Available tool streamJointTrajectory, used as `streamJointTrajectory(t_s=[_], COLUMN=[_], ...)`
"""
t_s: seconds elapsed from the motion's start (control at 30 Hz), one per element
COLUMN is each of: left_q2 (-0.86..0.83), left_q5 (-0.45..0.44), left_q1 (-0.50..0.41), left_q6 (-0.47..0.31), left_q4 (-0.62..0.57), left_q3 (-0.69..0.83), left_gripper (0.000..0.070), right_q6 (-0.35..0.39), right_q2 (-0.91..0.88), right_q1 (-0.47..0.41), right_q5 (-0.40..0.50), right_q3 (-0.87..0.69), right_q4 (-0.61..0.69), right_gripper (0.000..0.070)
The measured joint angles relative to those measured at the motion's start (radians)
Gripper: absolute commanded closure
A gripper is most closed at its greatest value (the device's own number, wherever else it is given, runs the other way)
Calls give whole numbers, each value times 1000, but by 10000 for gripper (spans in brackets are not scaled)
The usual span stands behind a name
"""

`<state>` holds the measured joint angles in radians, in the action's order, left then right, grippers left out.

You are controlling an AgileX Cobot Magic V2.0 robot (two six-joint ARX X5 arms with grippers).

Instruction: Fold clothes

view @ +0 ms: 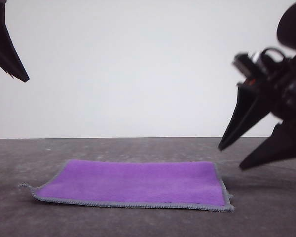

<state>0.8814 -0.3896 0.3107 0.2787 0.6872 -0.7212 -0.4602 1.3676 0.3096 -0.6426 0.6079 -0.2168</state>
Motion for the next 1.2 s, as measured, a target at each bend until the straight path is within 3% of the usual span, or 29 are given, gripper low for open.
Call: streamJointTrajectory(t_s=[0.6,0.7,0.83,1.2], left_q2=[-4,-4,-4,-4], left_q5=[1,1,1,1], left_q1=[0,0,0,0], left_q6=[0,0,0,0], left_q4=[-26,-26,-26,-26], left_q3=[0,0,0,0], left_gripper=[310,310,310,310], right_q6=[5,0,-4,-10], right_q2=[166,177,182,179], right_q1=[37,49,53,46], right_q5=[-72,-71,-44,-96], right_q3=[1,5,5,32], right_q4=[150,165,164,146], right_gripper=[434,503,690,700])
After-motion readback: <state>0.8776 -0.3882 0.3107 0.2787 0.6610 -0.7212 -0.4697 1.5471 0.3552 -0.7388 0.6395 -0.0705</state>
